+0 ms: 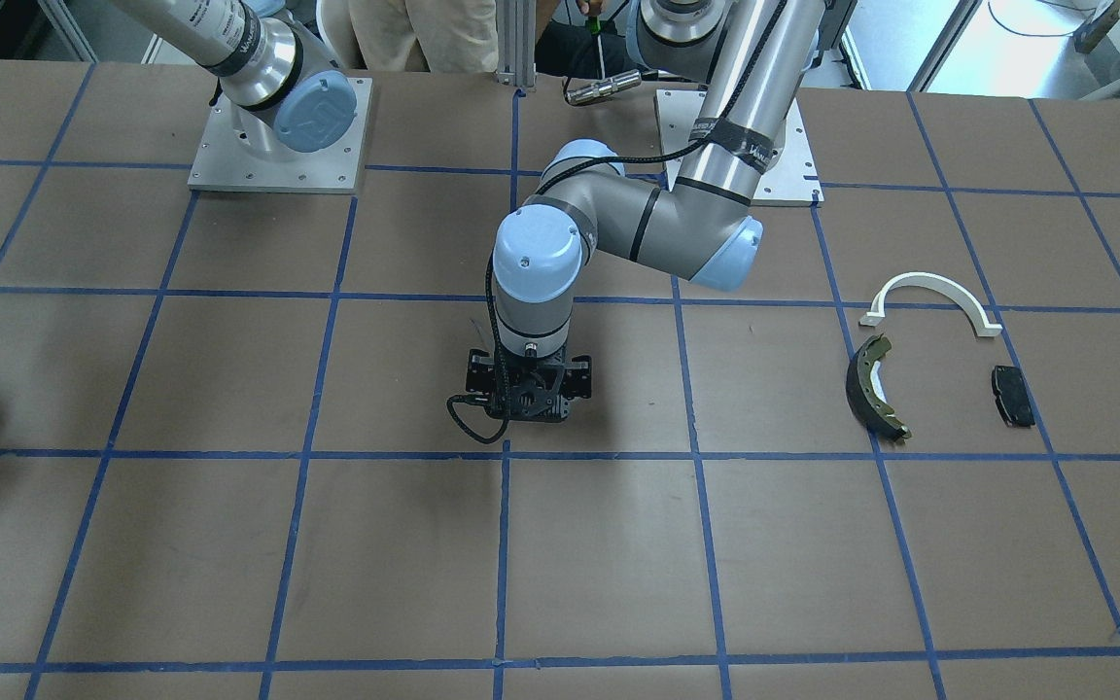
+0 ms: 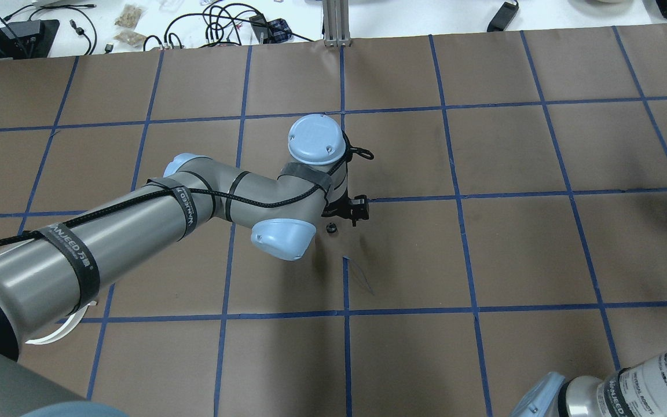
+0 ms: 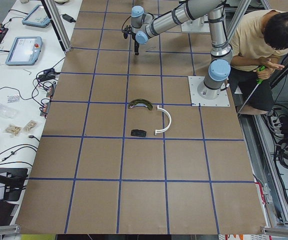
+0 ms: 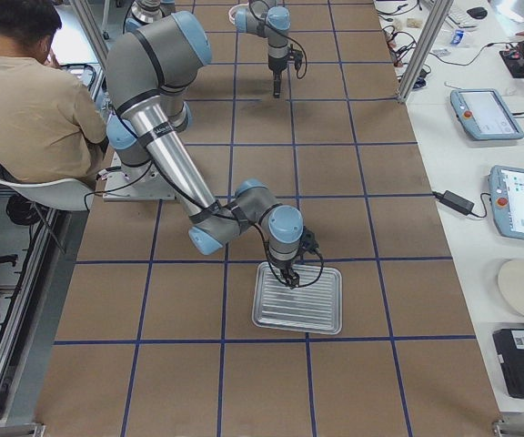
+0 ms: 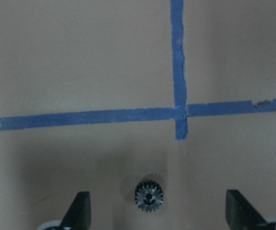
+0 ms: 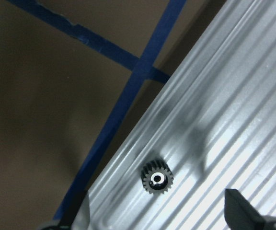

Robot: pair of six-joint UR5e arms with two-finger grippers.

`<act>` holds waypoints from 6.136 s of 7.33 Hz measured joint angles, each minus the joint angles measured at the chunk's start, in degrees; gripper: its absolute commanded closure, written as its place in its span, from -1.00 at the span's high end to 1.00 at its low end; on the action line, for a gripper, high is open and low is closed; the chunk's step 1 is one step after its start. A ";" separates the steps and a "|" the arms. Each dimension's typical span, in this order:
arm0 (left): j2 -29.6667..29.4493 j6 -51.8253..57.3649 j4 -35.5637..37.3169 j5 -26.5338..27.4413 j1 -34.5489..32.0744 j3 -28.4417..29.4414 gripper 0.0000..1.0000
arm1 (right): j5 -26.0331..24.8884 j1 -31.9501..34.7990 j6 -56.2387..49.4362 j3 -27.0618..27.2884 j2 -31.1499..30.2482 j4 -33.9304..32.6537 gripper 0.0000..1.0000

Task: Place bearing gear from tray to pile

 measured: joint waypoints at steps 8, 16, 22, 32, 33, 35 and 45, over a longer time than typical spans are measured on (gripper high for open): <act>0.16 0.66 -0.30 0.00 0.32 0.86 -1.00 | 2.25 -0.12 -14.55 -2.73 2.46 0.55 0.67; 14.18 37.91 -24.18 4.67 35.94 5.48 -1.00 | 3.35 0.24 -15.19 -3.10 2.79 1.42 -0.75; 6.54 71.06 0.80 3.89 60.00 -7.40 0.99 | 3.59 6.09 -1.25 -1.64 -6.53 6.74 -0.88; 15.27 43.84 -50.21 0.48 37.78 28.82 1.00 | 4.74 64.55 95.04 12.42 -11.59 -9.00 -0.83; 16.61 37.73 -51.21 -0.21 33.09 28.72 1.00 | 4.68 68.79 103.60 9.26 -9.31 -8.71 -0.63; 19.30 28.54 -49.37 -0.40 26.50 24.59 1.00 | 3.77 75.01 113.84 3.19 -4.70 -6.48 0.99; 8.71 6.68 -8.96 -0.97 11.23 2.77 1.00 | 1.34 53.80 89.81 -12.86 -28.80 40.94 1.00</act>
